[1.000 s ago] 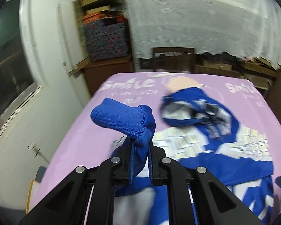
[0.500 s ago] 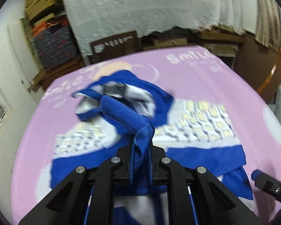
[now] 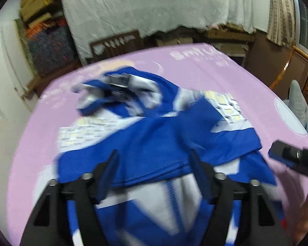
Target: Fold large clothes
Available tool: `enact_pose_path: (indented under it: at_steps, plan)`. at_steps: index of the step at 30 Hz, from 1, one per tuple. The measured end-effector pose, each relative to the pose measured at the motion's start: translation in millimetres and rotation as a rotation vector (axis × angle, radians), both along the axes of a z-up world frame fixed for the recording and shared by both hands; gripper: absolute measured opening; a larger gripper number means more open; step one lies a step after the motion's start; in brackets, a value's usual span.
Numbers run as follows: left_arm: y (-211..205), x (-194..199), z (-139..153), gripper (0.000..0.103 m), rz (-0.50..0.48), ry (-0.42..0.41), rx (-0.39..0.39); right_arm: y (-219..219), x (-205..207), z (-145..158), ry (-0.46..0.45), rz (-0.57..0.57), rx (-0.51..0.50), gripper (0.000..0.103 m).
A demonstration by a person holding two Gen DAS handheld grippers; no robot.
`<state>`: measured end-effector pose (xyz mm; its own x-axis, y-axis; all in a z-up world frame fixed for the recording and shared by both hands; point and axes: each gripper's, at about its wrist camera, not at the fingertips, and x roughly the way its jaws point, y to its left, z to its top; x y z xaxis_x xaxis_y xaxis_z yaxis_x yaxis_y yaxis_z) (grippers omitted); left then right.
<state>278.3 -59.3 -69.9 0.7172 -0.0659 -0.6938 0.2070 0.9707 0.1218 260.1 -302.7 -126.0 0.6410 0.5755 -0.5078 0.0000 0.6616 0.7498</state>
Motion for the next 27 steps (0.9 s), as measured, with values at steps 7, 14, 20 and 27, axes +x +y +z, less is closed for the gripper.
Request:
enact_pose_path:
  at_steps: [7,14,20,27]
  plan:
    - [112,-18,-10,0.079,0.163,0.018,0.031,25,7,11,-0.035,0.077,-0.057,0.047]
    - [158,7,-21,0.079,0.218,0.066,-0.037,57,54,25,0.005,0.114,-0.191,0.047]
    - [145,20,-34,0.079,0.196,0.054,0.037,77,91,1,0.101,0.135,-0.269,0.046]
    - [174,19,-50,0.076,0.27,0.148,-0.037,87,83,17,-0.033,0.125,-0.352,0.009]
